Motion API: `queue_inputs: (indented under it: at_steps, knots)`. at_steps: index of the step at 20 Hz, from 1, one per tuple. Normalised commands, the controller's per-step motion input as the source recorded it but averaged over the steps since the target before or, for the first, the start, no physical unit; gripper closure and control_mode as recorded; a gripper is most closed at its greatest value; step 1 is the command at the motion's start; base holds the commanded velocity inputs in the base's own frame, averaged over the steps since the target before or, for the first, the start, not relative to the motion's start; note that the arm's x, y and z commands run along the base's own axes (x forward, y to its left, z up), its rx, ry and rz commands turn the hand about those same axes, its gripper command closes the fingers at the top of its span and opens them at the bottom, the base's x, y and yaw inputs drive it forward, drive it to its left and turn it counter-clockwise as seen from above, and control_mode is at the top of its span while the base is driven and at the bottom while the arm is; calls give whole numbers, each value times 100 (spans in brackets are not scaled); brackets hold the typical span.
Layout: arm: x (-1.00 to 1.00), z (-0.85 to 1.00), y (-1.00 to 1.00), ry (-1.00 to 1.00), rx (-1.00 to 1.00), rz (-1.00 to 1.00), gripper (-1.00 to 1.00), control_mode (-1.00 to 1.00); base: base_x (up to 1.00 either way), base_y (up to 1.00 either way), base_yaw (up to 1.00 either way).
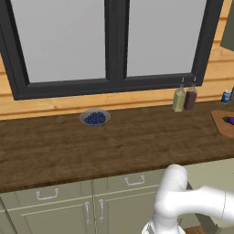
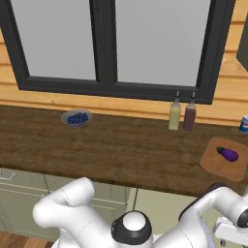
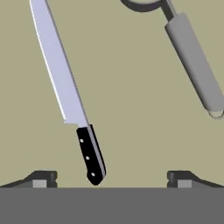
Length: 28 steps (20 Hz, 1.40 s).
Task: Place the appropriate cutting tool for cutting the eggplant skin on the cutting board.
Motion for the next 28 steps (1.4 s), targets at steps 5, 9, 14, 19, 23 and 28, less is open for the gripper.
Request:
queue_inputs:
  at_steps: [5, 9, 14, 19, 23, 28]
  knots:
    - [34, 0, -26, -7, -8, 4, -100, -100, 0, 0, 0]
    - [14, 0, -31, -15, -3, 5, -100, -100, 0, 0, 0]
    - [21, -20, -10, -9, 0, 8, -100, -100, 0, 0, 0]
    - [31, -23, 0, -2, 0, 9, -100, -100, 0, 0, 0]
    - [28, -24, -5, -2, 0, 7, -100, -100, 0, 0, 0]
    - [28, -33, -11, -2, 0, 5, -100, -100, 0, 0, 0]
